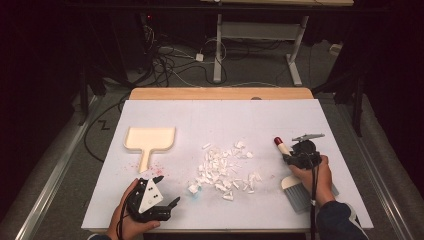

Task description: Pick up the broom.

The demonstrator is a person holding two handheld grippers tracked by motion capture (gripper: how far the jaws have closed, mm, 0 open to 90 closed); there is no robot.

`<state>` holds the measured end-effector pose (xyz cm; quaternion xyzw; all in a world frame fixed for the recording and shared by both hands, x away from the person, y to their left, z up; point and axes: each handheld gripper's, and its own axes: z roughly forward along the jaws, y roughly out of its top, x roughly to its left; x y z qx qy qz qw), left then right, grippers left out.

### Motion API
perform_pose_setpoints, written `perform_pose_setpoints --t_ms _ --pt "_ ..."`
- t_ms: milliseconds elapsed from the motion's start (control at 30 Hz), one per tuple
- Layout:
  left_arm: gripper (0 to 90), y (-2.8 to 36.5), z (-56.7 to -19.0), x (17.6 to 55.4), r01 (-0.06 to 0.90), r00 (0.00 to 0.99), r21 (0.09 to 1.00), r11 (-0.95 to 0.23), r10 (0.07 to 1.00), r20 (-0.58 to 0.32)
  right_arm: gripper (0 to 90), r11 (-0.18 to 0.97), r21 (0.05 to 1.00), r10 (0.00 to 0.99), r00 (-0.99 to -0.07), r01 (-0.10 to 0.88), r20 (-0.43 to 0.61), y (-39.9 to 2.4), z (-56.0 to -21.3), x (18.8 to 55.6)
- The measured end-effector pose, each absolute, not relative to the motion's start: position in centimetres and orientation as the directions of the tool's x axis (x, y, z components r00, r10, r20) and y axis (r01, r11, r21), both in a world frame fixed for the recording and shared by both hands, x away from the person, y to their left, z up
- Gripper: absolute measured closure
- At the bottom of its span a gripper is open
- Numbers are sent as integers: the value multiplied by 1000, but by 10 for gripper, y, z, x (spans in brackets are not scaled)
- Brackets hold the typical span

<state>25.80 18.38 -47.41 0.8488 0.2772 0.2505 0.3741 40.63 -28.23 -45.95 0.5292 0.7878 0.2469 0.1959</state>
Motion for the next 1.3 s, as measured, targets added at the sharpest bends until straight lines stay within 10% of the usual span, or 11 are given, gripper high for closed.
perform_pose_setpoints --t_ms 700,1300 --pt "175 185 -469 256 293 716 804 -517 676 174 706 254 778 916 -401 574 -3 -305 -408 376" --pt "184 80 -423 270 171 829 877 -449 547 118 708 233 899 891 -453 370 -44 -296 -361 334"
